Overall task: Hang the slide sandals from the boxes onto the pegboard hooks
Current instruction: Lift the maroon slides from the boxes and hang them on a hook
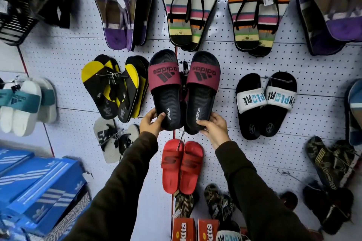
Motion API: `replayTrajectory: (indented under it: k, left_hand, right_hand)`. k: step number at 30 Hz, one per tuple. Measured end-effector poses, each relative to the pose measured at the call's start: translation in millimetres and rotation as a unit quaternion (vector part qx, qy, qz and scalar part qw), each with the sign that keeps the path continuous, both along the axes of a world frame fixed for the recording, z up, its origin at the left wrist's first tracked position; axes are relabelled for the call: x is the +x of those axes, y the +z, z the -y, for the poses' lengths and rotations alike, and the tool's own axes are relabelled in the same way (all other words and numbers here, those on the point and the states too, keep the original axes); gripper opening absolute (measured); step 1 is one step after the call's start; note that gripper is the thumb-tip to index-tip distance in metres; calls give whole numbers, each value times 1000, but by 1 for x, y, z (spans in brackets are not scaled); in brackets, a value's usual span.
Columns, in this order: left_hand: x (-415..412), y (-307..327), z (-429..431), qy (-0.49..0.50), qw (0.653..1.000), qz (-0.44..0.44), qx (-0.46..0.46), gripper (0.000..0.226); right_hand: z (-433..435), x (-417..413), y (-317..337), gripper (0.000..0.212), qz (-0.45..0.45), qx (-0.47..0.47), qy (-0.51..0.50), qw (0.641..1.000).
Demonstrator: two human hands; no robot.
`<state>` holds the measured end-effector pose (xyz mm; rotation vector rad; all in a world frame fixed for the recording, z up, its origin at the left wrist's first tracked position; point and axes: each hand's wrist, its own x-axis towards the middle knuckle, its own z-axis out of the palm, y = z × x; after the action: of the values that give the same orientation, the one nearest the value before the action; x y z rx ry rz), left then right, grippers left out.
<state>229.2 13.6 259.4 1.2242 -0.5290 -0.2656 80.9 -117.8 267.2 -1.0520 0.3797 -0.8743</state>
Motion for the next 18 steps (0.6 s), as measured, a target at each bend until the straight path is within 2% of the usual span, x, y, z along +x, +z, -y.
replayTrajectory:
  k: [10,13,16,18]
  left_hand:
    - [24,-52,21,-8,995,-57,83,38]
    - [22,-62,25,2,995,-65,75,35]
    - [15,-67,26,7,992,-109,56,29]
    - [10,-78,28,18,989,-123,73,36]
  right_hand:
    - [4,15,-47,55,-70,36,-18,997]
    - [3,19,-60,59,-54,47,-16,997]
    - [3,18,-72,58,-49,50,-8,998]
    - [1,9,-79,54,-62,50,13,997]
